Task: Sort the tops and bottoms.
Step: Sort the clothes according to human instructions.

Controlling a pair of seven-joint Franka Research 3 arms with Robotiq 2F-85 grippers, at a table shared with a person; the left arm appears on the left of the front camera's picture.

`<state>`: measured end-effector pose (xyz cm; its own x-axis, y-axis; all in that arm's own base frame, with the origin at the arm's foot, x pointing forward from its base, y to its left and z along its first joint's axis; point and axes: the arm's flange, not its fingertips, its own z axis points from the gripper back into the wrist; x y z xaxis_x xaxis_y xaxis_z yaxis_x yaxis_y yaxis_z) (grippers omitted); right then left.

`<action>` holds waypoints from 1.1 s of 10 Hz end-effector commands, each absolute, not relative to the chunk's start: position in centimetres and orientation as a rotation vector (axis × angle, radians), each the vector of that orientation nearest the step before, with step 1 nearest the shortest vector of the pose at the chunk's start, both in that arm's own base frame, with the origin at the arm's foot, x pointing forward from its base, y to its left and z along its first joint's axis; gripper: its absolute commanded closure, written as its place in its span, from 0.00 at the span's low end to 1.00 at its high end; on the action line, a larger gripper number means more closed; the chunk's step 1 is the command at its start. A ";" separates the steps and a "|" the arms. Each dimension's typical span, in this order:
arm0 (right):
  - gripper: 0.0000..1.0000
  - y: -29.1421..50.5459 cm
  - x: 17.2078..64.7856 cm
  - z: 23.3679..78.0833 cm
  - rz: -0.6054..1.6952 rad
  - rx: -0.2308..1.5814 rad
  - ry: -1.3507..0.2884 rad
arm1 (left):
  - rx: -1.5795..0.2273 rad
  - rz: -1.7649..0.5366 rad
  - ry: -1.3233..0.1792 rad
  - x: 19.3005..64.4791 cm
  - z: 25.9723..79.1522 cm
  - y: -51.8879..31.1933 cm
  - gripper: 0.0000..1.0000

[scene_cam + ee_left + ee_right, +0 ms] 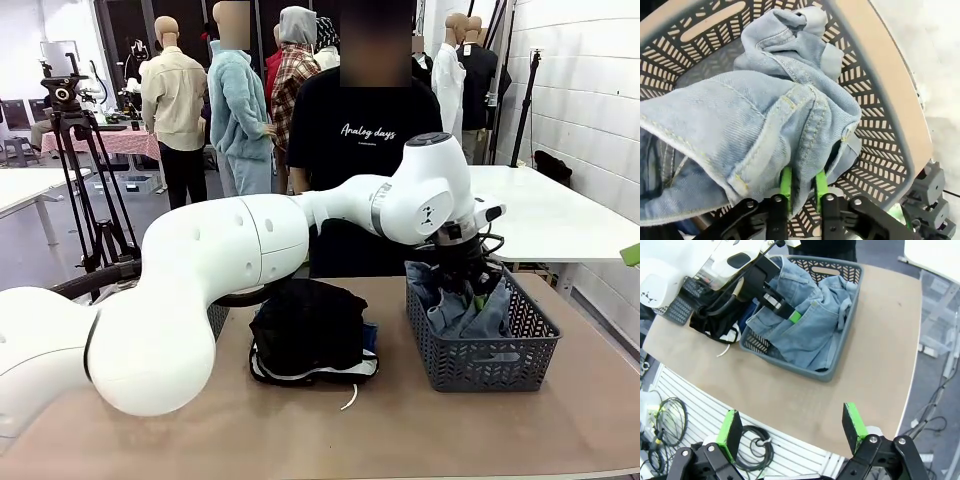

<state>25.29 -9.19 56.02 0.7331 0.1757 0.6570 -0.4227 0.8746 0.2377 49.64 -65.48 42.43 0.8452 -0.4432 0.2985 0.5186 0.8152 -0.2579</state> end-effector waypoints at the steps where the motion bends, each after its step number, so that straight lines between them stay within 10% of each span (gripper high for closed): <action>1: 0.00 -9.1 25.4 56.0 0.348 0.406 -0.678 | -0.322 -0.508 -0.244 51.3 44.6 -67.8 0.18; 2: 0.00 -9.1 25.4 56.0 0.348 0.406 -0.678 | -0.314 -0.499 -0.252 51.2 45.4 -67.6 0.00; 11: 0.00 -9.1 25.4 56.0 0.348 0.406 -0.678 | -0.310 -0.512 -0.315 48.5 47.8 -65.3 0.00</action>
